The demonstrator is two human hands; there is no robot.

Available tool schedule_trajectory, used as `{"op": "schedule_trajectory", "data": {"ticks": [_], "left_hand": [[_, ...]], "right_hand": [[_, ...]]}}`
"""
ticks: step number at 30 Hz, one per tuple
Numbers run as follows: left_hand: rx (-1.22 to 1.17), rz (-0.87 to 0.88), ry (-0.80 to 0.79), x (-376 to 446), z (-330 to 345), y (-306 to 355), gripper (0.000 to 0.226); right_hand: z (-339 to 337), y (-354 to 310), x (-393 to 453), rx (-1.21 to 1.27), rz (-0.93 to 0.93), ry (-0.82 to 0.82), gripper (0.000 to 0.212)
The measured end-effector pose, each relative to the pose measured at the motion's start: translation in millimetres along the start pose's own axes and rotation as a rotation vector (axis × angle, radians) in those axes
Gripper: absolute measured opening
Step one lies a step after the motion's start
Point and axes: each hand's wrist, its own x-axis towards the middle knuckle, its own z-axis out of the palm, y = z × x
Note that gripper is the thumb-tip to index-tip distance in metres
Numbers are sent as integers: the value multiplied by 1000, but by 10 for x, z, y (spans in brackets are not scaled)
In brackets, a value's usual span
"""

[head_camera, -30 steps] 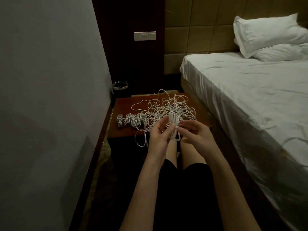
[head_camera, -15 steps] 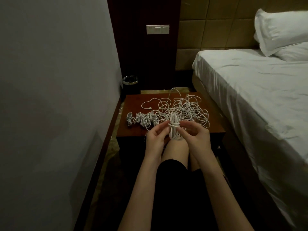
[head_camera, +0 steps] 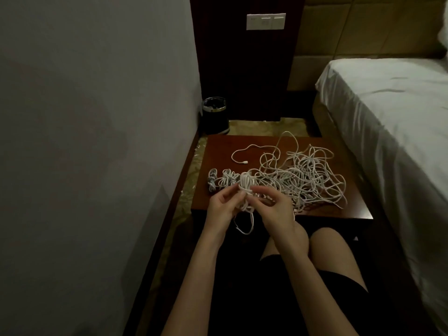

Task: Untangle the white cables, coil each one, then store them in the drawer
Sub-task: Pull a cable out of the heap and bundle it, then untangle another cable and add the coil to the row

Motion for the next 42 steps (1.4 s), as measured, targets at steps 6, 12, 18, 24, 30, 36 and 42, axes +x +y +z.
{"op": "schedule_trajectory", "data": {"ticks": [6,12,18,24,30,36,42], "left_hand": [[8,-44,103,355,-71,-33,37],[29,-114,209,714,-280,-120,39],[92,-141,246,987,-379,-164,23],[132,-98,438,1148,-712,-264,34],[173,-70,551,1337,-804,-312,40],[289,-98,505,1636,-689,-328,39],[365,-117,468,1776,-577,-355,38]], "right_hand": [[157,234,314,-21,42,-50,30],[316,453,556,-21,144,-139,24],[481,557,779,-47,196,-157,23],[633,720,847,-159,214,-280,35],[643,875,866,-263,209,-293,35],[548,887,888,-270,183,-304,35],[468,940,964,-303,191,-304,34]]}}
